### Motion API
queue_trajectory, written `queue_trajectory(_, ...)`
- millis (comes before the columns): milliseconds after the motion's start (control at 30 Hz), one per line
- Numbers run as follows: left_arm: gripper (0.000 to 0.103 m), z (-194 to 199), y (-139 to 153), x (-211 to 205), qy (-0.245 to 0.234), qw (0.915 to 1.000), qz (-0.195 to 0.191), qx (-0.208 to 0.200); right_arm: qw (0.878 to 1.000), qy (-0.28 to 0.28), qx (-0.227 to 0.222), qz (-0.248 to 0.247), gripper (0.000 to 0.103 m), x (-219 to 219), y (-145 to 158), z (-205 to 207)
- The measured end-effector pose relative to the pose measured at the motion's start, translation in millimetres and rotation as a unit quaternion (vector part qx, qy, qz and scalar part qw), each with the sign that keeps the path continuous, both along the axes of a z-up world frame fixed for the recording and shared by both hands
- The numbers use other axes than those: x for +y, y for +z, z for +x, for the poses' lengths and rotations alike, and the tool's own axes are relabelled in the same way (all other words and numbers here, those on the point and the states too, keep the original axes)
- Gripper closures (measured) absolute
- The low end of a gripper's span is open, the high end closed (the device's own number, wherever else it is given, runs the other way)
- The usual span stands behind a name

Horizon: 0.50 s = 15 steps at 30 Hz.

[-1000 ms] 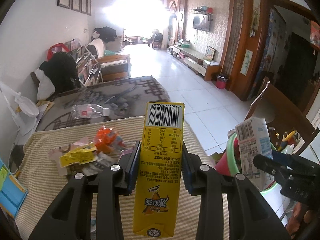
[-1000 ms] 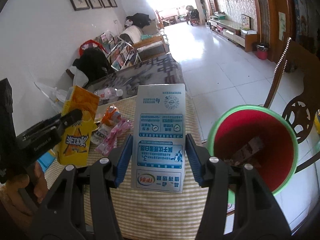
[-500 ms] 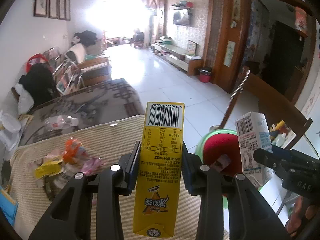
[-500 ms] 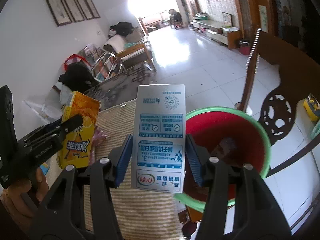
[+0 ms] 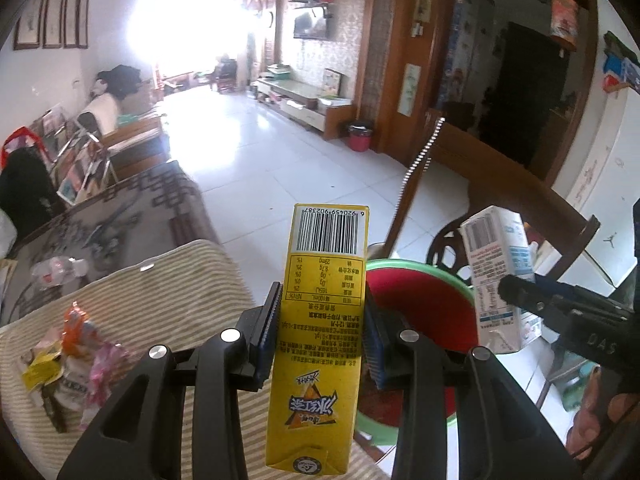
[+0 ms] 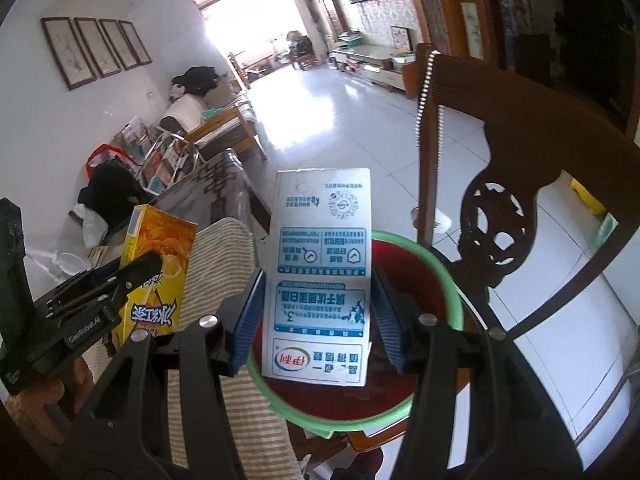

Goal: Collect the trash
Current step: 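Carry the milk carton and yellow box over the red bucket and open both tools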

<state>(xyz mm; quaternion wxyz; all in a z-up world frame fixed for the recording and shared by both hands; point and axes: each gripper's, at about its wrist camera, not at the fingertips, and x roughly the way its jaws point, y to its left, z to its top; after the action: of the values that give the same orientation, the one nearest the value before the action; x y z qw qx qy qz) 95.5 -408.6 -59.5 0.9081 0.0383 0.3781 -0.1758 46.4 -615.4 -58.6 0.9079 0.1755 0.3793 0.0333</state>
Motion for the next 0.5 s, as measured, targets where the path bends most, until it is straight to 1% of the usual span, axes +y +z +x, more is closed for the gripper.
queue_trajectory(133, 0.068, 4.3, -5.1, -13.3, -0.008, 0.9997, -0.015, 0.017, 1.000, -0.005, 0.012, 0.002, 0.052, -3.3, -9.7, 0.5)
queue_trajectory(333, 0.068, 4.2, -13.9, -25.2, -0.024, 0.9991, -0.009, 0.033, 1.000, -0.012, 0.025, 0.006, 0.052, -9.7, -19.1, 1.5)
queue_trajectory(500, 0.068, 10.0, -20.2, -26.6, -0.029, 0.9984, -0.013, 0.047, 0.999, -0.017, 0.030, 0.005, 0.052, -12.6, -22.9, 1.3)
